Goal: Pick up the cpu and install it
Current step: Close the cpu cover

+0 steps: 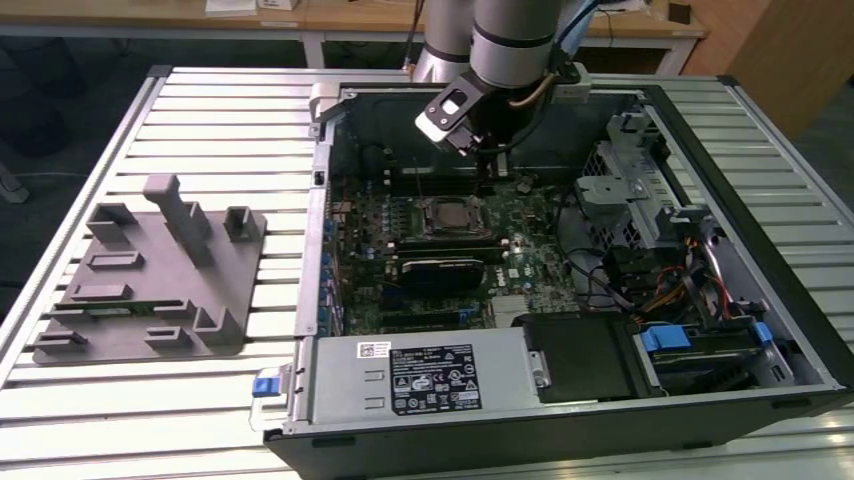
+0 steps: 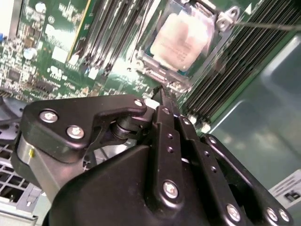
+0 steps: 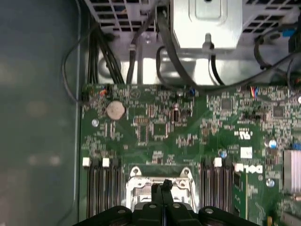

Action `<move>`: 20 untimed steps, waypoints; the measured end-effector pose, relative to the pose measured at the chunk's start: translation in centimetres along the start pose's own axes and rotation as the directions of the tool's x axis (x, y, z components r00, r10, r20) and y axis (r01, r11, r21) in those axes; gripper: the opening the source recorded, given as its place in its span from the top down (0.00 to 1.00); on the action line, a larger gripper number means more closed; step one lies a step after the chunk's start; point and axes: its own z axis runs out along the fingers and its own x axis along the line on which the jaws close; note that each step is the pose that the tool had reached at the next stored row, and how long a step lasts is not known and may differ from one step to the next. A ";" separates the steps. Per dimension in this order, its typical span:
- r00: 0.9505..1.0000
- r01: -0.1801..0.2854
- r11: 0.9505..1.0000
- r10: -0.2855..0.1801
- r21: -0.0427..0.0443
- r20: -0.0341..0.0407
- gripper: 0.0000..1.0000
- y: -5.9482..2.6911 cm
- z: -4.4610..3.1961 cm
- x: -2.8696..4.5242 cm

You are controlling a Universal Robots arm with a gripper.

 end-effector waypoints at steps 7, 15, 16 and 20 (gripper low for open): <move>1.000 -0.001 1.000 0.001 0.022 0.000 0.89 -0.21 0.06 -0.01; 1.000 0.000 1.000 0.000 0.022 0.000 0.89 -0.60 0.23 -0.01; 1.000 0.000 1.000 0.000 0.022 0.000 0.89 -0.74 0.31 -0.02; 1.000 0.000 1.000 0.000 0.022 0.000 0.89 -1.18 0.73 -0.14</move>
